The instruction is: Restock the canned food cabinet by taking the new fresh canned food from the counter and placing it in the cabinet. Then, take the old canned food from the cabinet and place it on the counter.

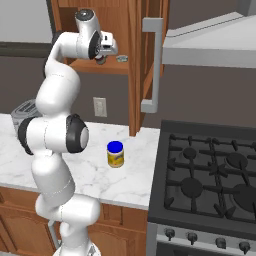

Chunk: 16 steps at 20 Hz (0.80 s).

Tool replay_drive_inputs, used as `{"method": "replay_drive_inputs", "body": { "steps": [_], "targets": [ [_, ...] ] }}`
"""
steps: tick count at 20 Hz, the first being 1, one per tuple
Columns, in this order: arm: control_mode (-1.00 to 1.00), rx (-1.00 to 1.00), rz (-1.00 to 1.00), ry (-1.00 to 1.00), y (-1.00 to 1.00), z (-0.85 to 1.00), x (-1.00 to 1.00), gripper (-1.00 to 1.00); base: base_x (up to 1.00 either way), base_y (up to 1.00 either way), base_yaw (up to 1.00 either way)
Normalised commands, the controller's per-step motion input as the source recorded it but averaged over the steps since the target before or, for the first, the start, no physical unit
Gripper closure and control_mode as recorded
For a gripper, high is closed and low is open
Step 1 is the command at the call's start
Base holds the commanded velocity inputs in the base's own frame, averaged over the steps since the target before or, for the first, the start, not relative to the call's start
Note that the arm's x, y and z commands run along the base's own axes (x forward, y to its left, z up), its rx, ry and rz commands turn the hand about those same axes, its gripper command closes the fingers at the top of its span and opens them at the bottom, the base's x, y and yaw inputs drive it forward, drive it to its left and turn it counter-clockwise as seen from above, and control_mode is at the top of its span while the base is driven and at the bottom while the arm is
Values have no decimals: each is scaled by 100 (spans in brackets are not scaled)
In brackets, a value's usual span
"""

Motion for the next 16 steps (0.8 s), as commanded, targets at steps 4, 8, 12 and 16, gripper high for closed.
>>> {"method": "replay_drive_inputs", "body": {
  "steps": [4,8,12,16],
  "targets": [
    [-100,-1,0,-4,0,-7,21,-100,0,0,0],
    [-100,-1,0,-4,0,-7,17,-100,0,0,0],
    [-100,0,0,-4,0,-2,21,-100,0,0,0],
    [-100,0,0,-5,0,0,25,-100,0,0,0]
  ]
}}
